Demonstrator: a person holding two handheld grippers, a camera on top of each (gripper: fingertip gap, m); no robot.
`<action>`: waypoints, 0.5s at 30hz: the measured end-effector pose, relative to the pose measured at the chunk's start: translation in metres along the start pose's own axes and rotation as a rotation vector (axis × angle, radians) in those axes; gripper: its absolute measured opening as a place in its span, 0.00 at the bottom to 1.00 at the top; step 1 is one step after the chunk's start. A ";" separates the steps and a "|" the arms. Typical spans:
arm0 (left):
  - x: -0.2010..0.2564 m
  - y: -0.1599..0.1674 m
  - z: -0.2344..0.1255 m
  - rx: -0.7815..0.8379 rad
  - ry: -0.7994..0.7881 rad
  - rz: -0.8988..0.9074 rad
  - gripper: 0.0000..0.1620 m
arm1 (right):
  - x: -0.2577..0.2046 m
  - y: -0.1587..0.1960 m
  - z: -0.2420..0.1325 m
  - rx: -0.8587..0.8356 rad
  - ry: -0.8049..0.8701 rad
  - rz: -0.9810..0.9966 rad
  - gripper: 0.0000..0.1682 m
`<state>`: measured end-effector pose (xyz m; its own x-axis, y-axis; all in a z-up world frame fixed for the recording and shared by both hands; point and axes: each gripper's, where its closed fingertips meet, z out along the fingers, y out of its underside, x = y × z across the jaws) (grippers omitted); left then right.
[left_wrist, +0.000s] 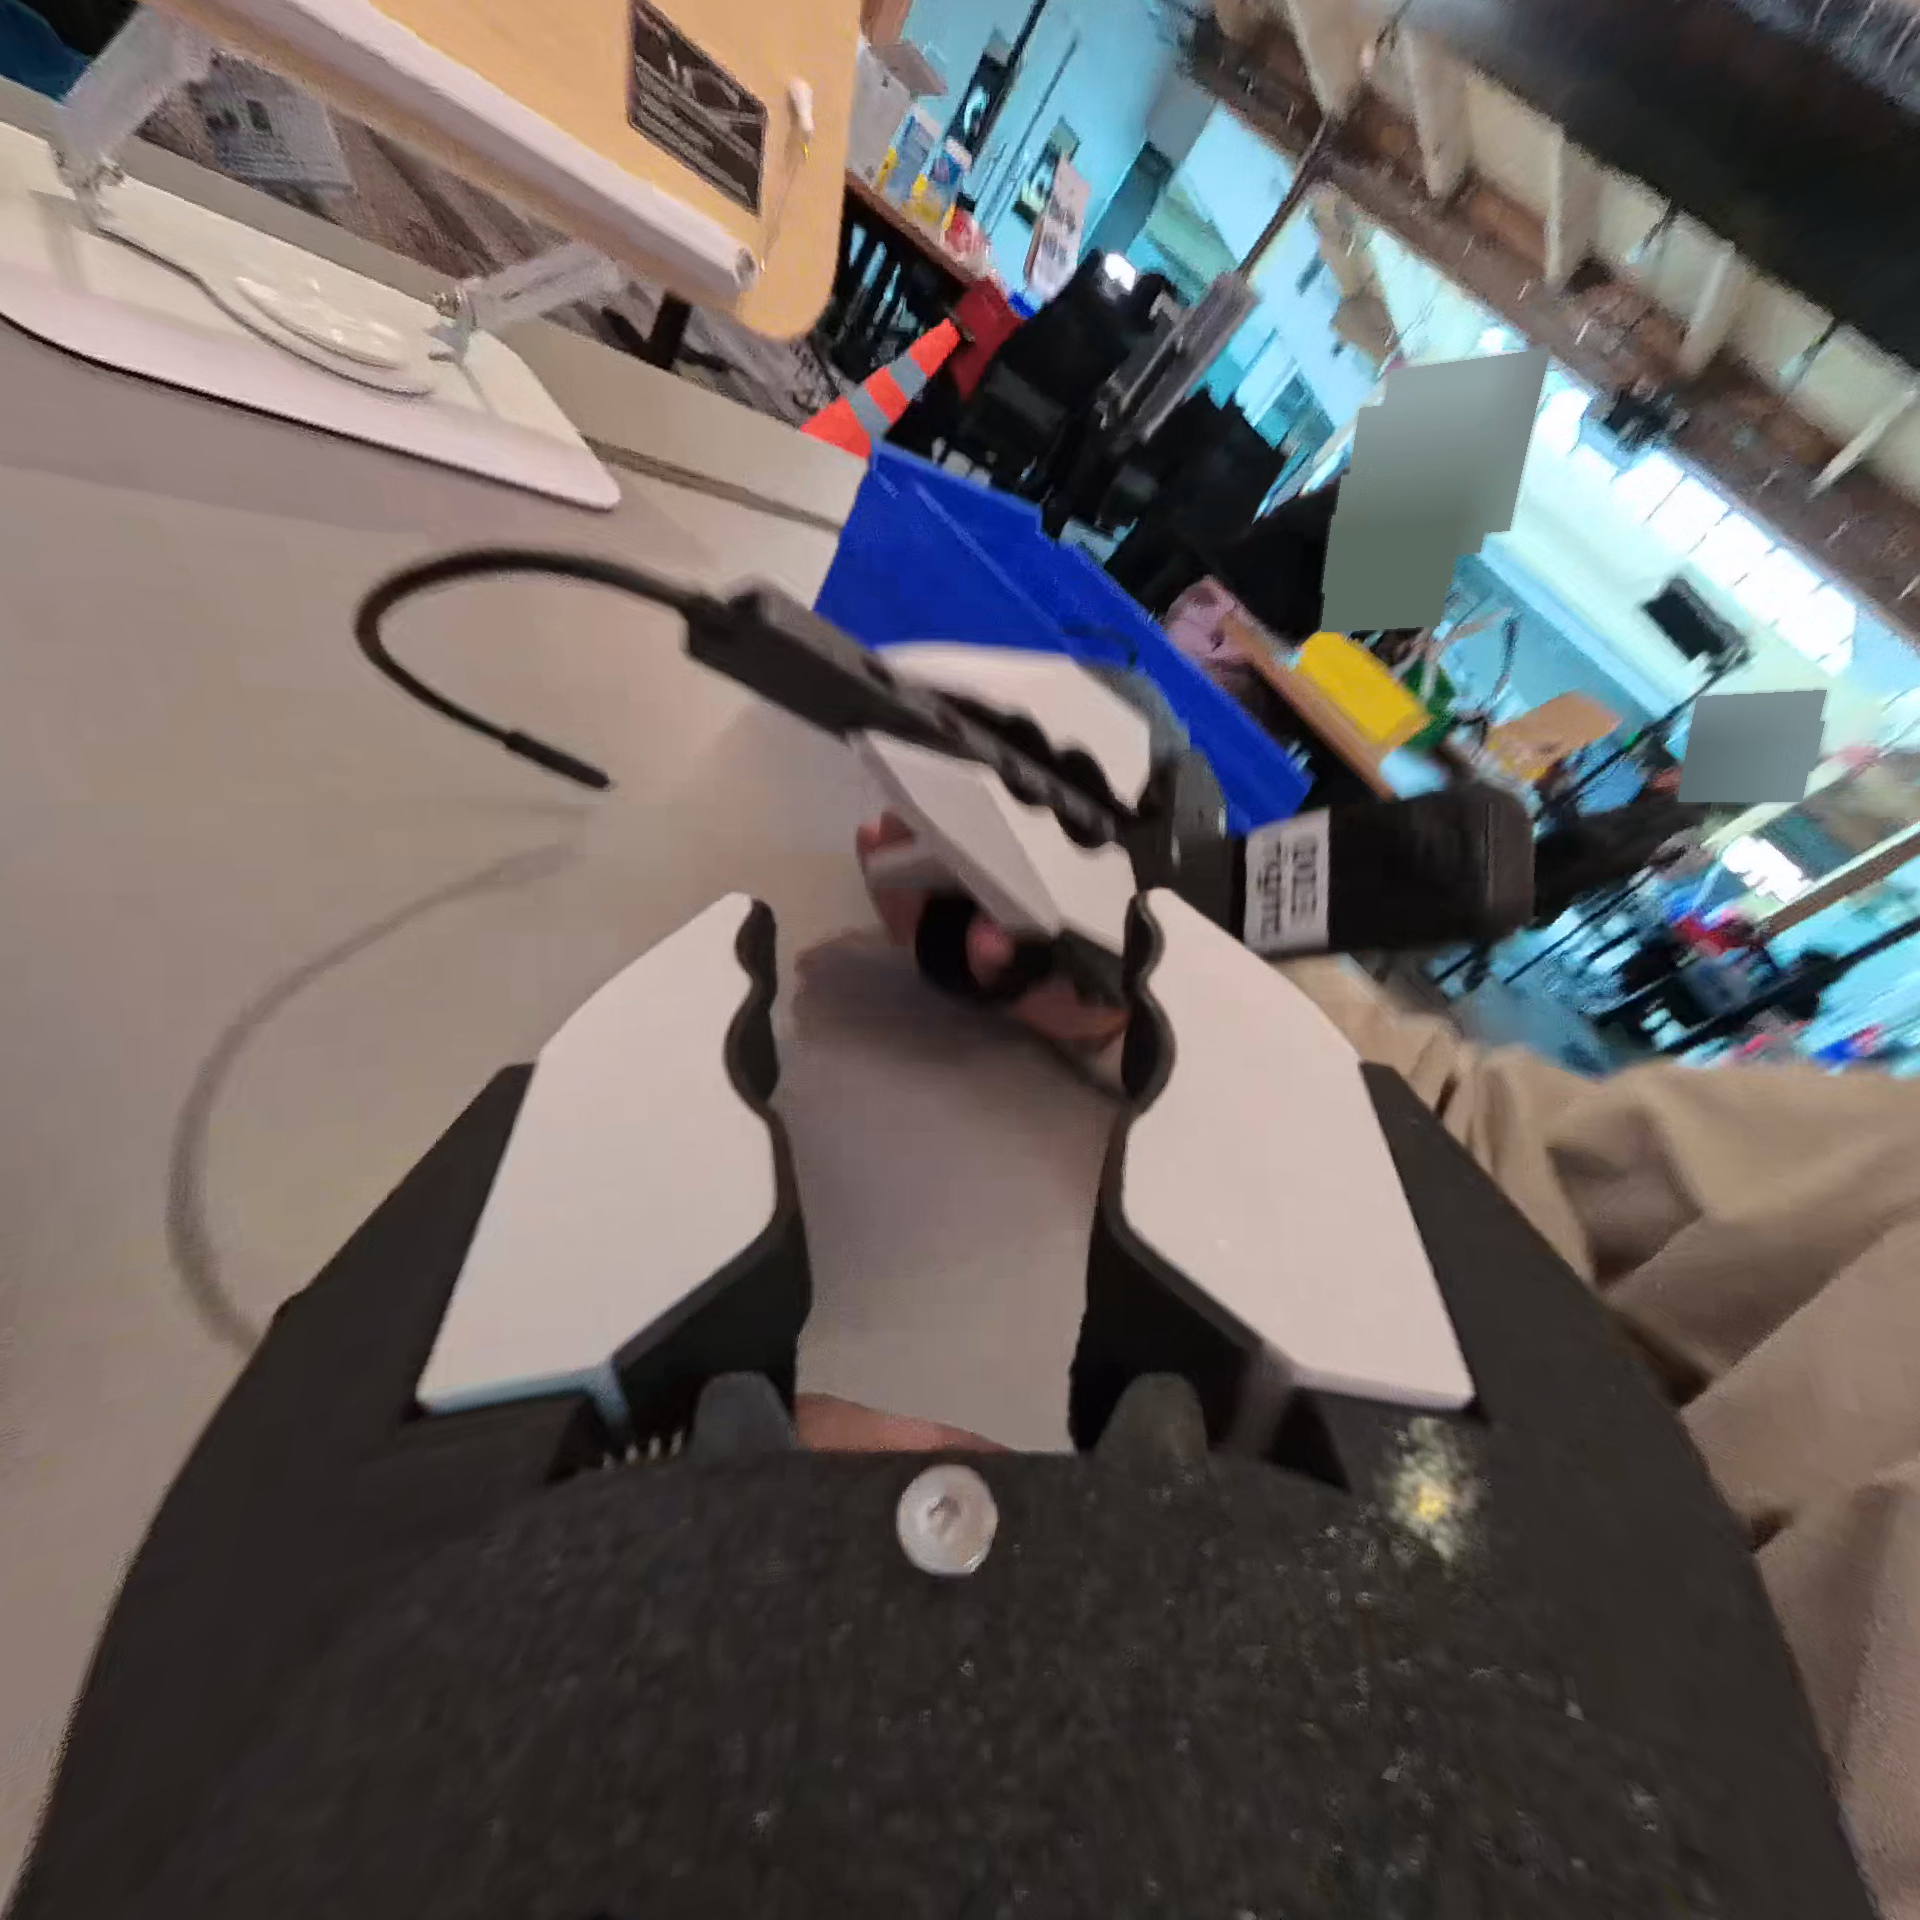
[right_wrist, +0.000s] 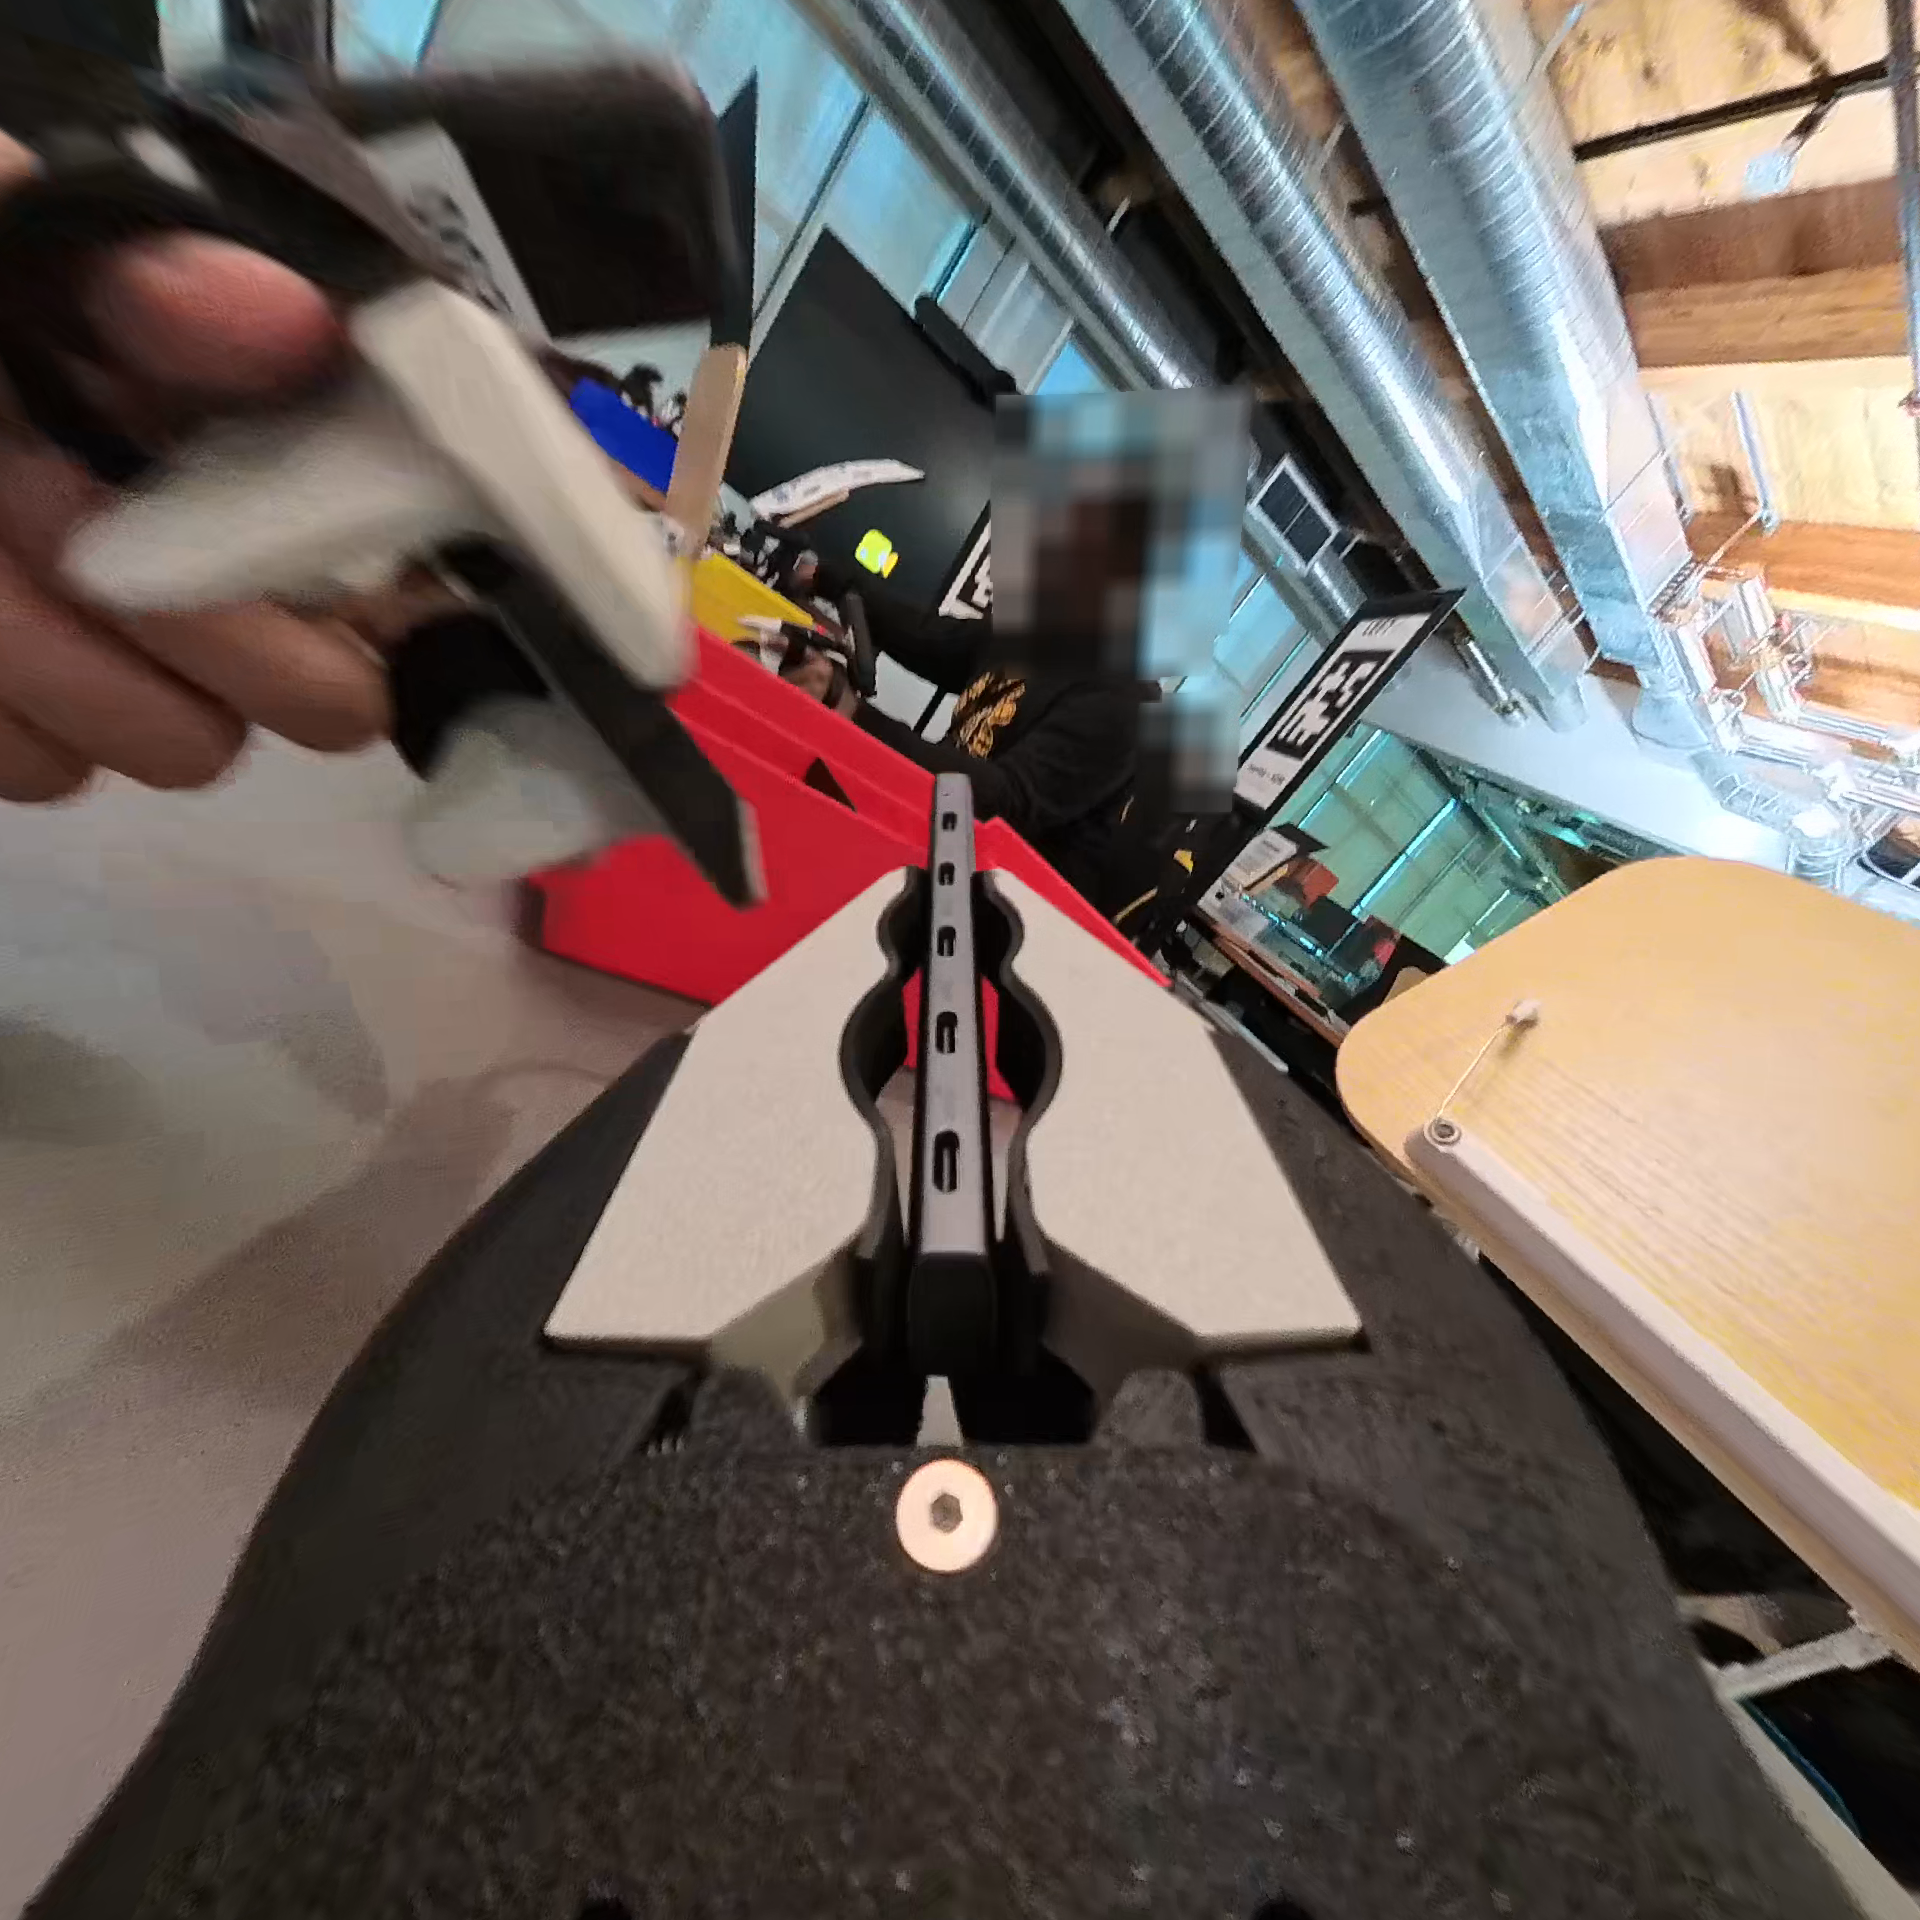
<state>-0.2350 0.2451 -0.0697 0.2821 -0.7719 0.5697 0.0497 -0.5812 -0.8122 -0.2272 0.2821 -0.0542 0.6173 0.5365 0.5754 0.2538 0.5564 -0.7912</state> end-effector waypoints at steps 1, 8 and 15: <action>-0.001 -0.011 0.006 0.034 0.019 -0.049 0.39 | -0.001 -0.005 -0.001 0.019 -0.006 0.013 0.05; -0.009 -0.028 0.018 0.122 0.152 -0.224 0.17 | -0.022 -0.017 -0.004 0.049 -0.115 0.074 0.05; -0.004 -0.025 0.016 0.133 0.275 -0.288 0.14 | -0.023 -0.009 -0.003 0.020 -0.117 0.081 0.08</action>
<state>-0.2217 0.2668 -0.0540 -0.0270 -0.6334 0.7734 0.2178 -0.7588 -0.6138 -0.2419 0.2624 -0.0609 0.5438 0.6499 0.5310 0.1914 0.5200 -0.8324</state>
